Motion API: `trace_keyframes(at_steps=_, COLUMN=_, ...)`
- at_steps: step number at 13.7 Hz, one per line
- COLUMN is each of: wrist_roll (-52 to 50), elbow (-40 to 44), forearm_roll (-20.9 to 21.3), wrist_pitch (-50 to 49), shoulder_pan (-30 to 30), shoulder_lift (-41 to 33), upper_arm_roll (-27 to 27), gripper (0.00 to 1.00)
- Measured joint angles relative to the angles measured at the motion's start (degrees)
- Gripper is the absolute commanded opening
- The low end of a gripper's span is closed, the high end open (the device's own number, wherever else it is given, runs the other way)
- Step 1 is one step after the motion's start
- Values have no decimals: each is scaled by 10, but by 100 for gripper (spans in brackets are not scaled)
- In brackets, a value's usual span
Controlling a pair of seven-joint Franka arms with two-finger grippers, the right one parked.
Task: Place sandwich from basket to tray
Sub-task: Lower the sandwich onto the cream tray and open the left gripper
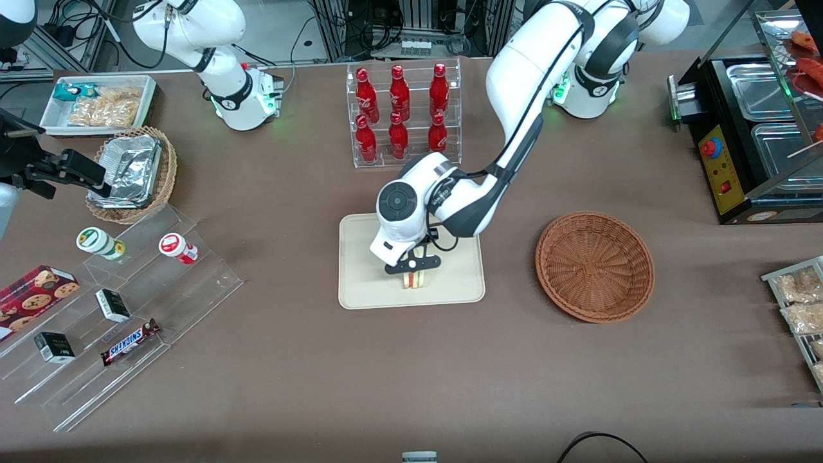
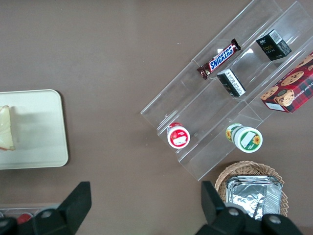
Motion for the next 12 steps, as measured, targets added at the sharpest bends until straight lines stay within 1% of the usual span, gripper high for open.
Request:
trace_keyframes(at_steps=2, wrist_roll=-5, elbow=0, forearm_roll=0, wrist_pitch=0, shoulder_pan=-7, shoulder_lift=1, upper_arm_roll=0, gripper=10)
trace_keyframes(at_steps=3, wrist_roll=-8, elbow=0, forearm_roll=0, wrist_pitch=0, shoulder_pan=-9, shoulder_lift=1, upper_arm_roll=0, gripper=29)
trace_keyframes(at_steps=4, wrist_roll=-11, elbow=0, forearm_roll=0, wrist_pitch=0, shoulder_pan=-11, shoulder_lift=1, upper_arm_roll=0, gripper=92)
trace_keyframes(at_steps=5, wrist_roll=-16, elbow=0, forearm_roll=0, wrist_pitch=0, shoulder_pan=-11, shoulder_lift=2, upper_arm_roll=0, gripper=100)
trace_keyframes(at_steps=12, wrist_roll=-21, elbow=14, forearm_roll=0, wrist_pitch=2, shoulder_pan=-10, shoulder_lift=-7, upper_arm_roll=6, gripper=100)
